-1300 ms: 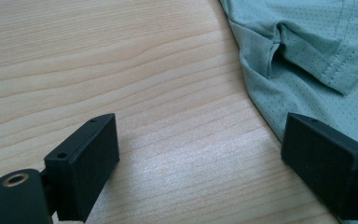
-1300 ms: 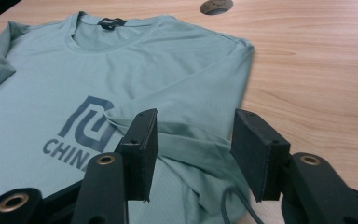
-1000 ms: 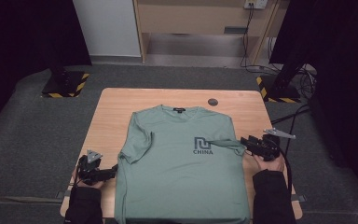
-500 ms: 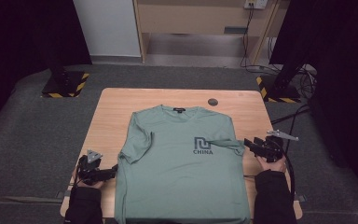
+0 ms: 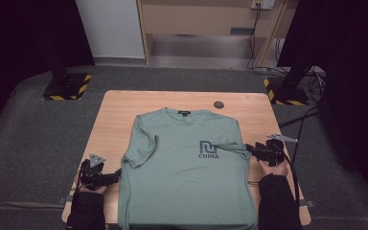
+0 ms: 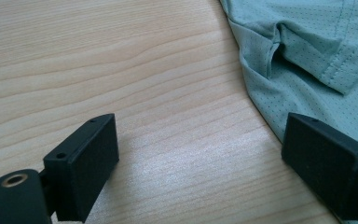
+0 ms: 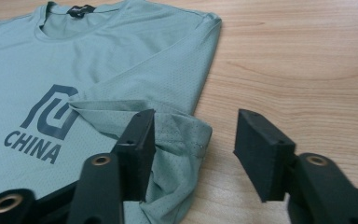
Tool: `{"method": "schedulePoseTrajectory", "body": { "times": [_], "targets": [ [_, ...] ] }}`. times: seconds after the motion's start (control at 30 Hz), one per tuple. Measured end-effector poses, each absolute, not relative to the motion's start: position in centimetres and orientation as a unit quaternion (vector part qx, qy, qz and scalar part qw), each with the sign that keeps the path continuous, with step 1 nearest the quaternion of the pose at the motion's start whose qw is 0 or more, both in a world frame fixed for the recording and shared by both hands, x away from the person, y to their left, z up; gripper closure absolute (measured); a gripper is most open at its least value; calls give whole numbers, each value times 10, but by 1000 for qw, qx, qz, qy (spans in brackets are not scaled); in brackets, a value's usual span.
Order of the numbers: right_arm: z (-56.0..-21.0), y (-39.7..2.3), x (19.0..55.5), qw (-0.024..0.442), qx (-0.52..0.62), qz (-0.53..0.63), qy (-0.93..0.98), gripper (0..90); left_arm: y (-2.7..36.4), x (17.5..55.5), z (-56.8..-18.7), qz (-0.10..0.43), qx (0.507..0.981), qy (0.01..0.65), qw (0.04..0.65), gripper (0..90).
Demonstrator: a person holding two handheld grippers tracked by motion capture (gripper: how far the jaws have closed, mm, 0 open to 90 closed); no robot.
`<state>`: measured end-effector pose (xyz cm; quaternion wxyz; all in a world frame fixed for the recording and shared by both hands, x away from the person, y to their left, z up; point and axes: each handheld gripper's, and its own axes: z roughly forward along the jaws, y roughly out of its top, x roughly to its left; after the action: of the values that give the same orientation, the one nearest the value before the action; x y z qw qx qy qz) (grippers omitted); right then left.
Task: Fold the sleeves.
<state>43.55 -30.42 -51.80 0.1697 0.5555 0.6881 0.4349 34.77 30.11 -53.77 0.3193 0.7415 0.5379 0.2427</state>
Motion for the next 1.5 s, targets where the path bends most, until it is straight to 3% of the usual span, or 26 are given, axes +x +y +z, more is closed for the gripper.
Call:
{"method": "schedulePoseTrajectory", "body": {
  "times": [0.2,0.43,0.63,0.87,0.97,1.13,1.3,1.5],
  "targets": [
    [-523,-298,440,167,559,421,695,580,301,348,-538,243,742,538,319,99],
    [-519,-290,440,172,555,394,712,787,301,348,-538,243,742,538,319,99],
    [-506,-283,435,174,531,390,732,853,301,348,-538,242,742,538,319,99],
    [-494,-269,428,149,498,385,763,861,301,348,-538,243,742,538,319,99],
    [-491,-259,426,121,481,381,780,812,301,348,-538,242,742,538,319,99],
    [-485,-256,420,79,471,382,791,590,301,348,-538,242,742,538,319,99],
    [-466,-271,411,117,477,411,768,431,301,348,-538,242,742,538,319,99],
    [-447,-277,410,148,477,422,756,329,301,348,-538,242,742,538,319,99]
  ]
}}
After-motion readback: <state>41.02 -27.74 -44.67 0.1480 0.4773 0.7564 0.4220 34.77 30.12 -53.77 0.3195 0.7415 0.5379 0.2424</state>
